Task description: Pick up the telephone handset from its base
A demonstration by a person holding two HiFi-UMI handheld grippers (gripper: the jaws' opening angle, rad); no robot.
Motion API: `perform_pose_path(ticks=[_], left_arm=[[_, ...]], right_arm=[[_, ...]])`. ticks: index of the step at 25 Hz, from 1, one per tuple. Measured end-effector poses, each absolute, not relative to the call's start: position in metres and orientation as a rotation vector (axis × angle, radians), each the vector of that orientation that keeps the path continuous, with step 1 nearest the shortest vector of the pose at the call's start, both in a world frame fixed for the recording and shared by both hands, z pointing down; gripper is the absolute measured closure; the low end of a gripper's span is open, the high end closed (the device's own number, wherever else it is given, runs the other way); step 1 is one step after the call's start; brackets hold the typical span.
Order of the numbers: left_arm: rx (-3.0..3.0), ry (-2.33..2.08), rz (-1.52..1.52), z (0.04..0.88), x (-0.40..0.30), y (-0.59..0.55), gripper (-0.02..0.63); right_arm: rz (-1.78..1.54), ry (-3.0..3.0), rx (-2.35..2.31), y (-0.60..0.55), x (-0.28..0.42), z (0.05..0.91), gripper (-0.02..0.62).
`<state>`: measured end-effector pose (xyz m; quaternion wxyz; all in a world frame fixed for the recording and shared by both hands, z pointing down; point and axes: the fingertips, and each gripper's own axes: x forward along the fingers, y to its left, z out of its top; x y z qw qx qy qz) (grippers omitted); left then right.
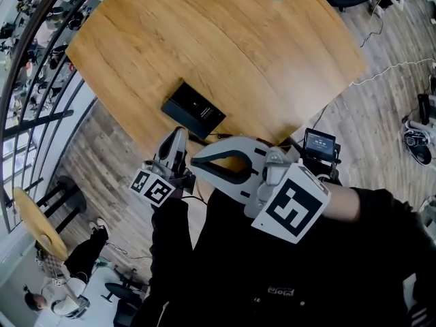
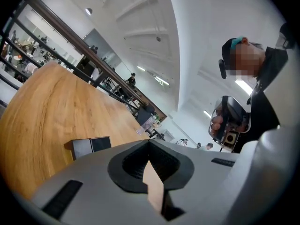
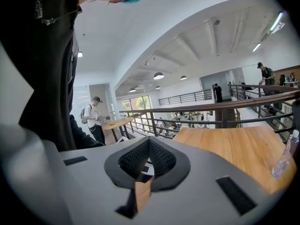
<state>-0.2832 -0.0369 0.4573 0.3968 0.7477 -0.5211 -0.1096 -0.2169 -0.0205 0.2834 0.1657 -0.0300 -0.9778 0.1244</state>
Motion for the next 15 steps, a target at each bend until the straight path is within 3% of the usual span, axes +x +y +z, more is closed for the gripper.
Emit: perform_pose_path(ticks=[12,15], left_arm=[[1.809,-1.270,-0.237,0.528,-0.294,-0.025,0.600],[1.797,-1.215,-0.243,0.550,-0.297,-0.019,0.530]], right_arm=[[0.422,-2.727,-0.029,-0.026,-0.205,0.305,0.578],[0.426,-2.712,-0.023,-0.027,-0.202,0.309,0.578]])
